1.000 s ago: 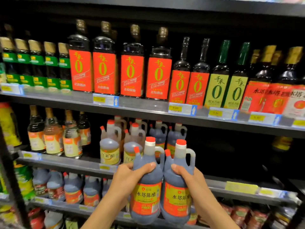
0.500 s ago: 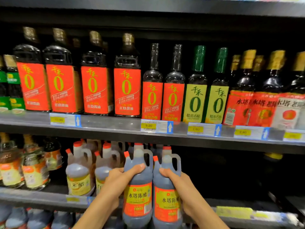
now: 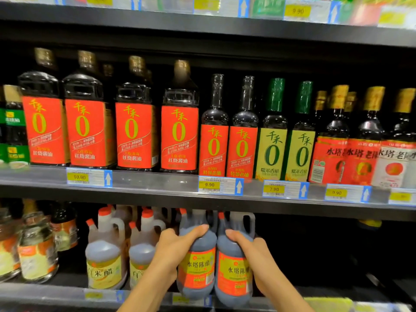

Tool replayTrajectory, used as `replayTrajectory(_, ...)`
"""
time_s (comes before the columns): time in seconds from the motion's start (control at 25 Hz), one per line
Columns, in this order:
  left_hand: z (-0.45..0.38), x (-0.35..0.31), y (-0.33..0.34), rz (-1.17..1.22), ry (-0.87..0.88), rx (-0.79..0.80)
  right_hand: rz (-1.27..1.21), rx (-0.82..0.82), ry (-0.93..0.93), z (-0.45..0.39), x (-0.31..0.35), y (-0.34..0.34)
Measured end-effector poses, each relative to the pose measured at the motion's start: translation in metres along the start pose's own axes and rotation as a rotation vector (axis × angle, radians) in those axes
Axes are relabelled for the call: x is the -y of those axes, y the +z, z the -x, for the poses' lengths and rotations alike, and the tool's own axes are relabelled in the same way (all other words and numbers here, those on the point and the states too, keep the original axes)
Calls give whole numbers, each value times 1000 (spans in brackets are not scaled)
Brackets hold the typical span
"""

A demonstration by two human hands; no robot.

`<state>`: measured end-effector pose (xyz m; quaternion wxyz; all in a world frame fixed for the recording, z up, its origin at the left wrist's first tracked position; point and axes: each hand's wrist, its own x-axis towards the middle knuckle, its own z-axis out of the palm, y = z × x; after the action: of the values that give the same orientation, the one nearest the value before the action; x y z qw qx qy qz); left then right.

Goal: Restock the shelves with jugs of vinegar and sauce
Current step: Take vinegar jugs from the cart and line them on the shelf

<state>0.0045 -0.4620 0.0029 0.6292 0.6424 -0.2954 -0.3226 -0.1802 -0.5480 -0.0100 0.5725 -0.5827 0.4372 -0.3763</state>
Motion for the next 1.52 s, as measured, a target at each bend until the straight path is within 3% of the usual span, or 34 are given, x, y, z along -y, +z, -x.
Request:
replayTrajectory(0.36,-10,18,14,-78,40,-142,-46,-121,-147,-18,-13,3)
replayTrajectory(0.96,-23,60,8,-183,-44,-142,17,-180,-94,-37,-61,15)
replayTrajectory(1.28,1,71,19,-176,67,-140,-86,-83,-153,-19,-56,13)
replayTrajectory(1.52,29,98,33,-215,193,-241,-113,-115,-223,1,-74,6)
